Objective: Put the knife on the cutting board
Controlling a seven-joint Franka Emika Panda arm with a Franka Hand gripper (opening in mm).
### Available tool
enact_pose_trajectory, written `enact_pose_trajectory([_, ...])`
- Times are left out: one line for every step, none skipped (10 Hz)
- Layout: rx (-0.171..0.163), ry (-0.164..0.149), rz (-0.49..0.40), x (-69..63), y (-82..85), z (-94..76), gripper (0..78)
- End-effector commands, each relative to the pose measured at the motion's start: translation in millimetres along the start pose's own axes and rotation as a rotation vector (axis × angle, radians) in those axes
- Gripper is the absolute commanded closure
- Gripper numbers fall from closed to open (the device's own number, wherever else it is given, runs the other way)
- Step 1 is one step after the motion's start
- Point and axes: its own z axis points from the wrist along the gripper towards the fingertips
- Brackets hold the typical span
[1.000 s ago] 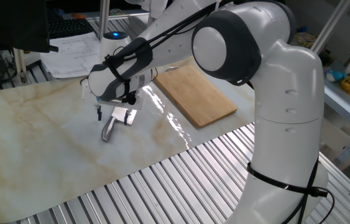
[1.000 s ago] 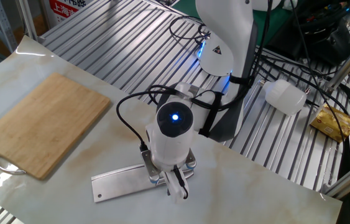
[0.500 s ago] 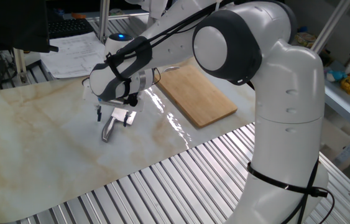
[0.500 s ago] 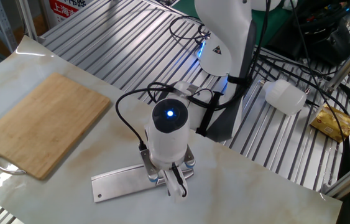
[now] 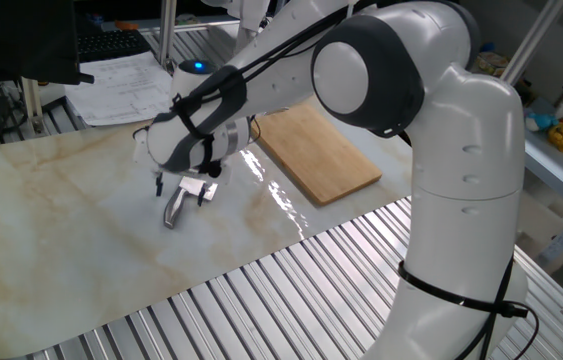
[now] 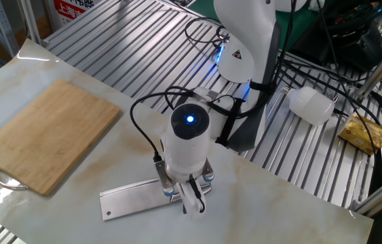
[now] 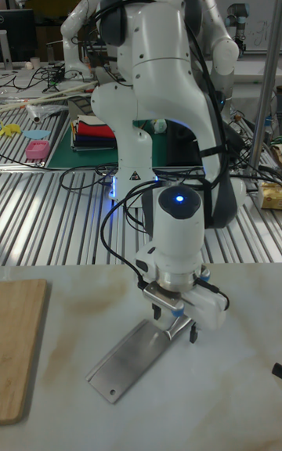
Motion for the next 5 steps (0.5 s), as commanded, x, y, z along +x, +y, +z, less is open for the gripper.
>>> enact_pose_trajectory([0.000,-0.027,0.007,8.5,0.8,5.7,0.1])
enact_pose_trajectory([0.007,-0.032,0.005,8.1,0.1,2.1,0.1])
enact_pose_trajectory([0.005,-0.021,0.002,6.4,-1.7,-7.2,0.1])
enact_pose_trajectory([-0.001,-0.011,0.000,5.7,-2.8,-13.0,0.1])
enact_pose_trajectory([-0.005,-0.008,0.003,5.6,-3.4,-16.1,0.1])
